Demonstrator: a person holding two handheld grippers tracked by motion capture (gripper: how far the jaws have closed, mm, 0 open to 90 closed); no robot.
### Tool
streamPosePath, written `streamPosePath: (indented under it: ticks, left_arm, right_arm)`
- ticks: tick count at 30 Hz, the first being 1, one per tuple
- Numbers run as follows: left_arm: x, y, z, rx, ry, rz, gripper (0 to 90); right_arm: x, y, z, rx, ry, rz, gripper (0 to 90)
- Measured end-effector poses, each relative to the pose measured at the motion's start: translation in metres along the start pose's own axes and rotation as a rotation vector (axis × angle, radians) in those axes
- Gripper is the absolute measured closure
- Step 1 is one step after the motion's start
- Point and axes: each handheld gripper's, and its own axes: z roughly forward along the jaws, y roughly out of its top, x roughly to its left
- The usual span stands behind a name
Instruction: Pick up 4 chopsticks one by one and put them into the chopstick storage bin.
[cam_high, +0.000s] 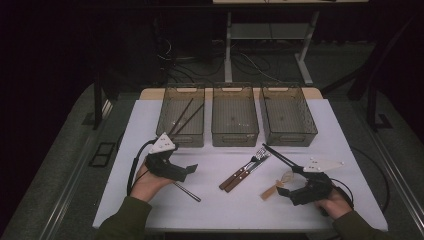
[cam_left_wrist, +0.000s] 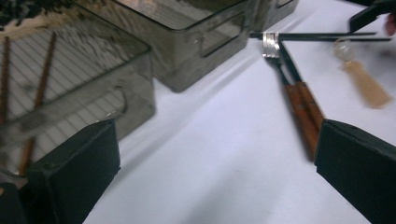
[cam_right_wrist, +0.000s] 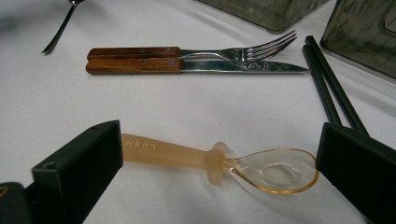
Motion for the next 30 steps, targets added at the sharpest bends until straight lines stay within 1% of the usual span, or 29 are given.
streamPosePath:
  ticks: [1, 3, 5, 8, 11, 14, 16, 17, 18, 22, 23, 24, 27, 28, 30]
  left_arm:
    - [-0.002, -0.003, 0.0, -0.004, -0.005, -0.006, 0.0]
    - [-0.005, -0.008, -0.002, -0.002, -0.005, 0.008, 0.0]
    - [-0.008, -0.012, -0.003, -0.004, -0.01, 0.007, 0.0]
    - [-0.01, -0.019, -0.004, -0.022, -0.029, -0.012, 0.0]
    - [-0.013, -0.026, -0.004, -0.024, -0.032, -0.027, 0.0]
    - [-0.017, -0.031, -0.004, -0.03, -0.036, -0.018, 0.0]
    - [-0.019, -0.033, -0.005, -0.032, -0.035, 0.004, 0.0]
    - [-0.02, -0.034, -0.006, -0.032, -0.038, 0.006, 0.0]
    - [-0.02, -0.035, -0.005, -0.036, -0.049, -0.007, 0.0]
    - [-0.023, -0.041, -0.002, -0.019, -0.083, -0.009, 0.0]
    - [-0.023, -0.042, -0.002, -0.008, -0.078, -0.005, 0.0]
    - [-0.024, -0.042, -0.001, 0.006, -0.072, 0.0, 0.0]
    - [-0.025, -0.042, -0.003, -0.002, -0.075, 0.004, 0.0]
    - [-0.024, -0.042, -0.003, -0.009, -0.082, 0.002, 0.0]
    - [-0.023, -0.043, -0.004, -0.008, -0.088, -0.007, 0.0]
  right_arm:
    - [0.0, 0.0, 0.0, 0.0, 0.0, 0.0, 0.5]
    - [0.0, 0.0, 0.0, 0.001, 0.0, -0.001, 0.5]
    - [0.0, 0.0, 0.0, 0.0, 0.001, -0.002, 0.5]
    - [0.0, 0.0, 0.0, 0.0, 0.0, -0.003, 0.5]
    - [0.001, 0.0, 0.0, 0.001, 0.0, -0.004, 0.5]
    - [0.001, 0.0, 0.0, -0.001, 0.0, -0.005, 0.5]
    - [0.001, 0.0, 0.0, -0.001, -0.001, -0.005, 0.5]
    - [0.0, 0.0, 0.0, -0.002, 0.0, -0.006, 0.5]
    - [0.0, 0.001, 0.0, -0.003, 0.0, -0.006, 0.5]
    - [0.001, 0.001, -0.001, -0.005, 0.005, -0.009, 0.5]
    - [0.001, 0.001, -0.001, -0.004, 0.005, -0.011, 0.5]
    - [0.001, 0.001, -0.001, -0.005, 0.001, -0.016, 0.5]
    - [0.001, 0.001, -0.003, -0.002, -0.025, -0.021, 0.5]
    - [0.002, 0.001, -0.003, -0.003, -0.031, -0.023, 0.5]
    - [0.003, 0.002, -0.004, 0.001, -0.043, -0.027, 0.5]
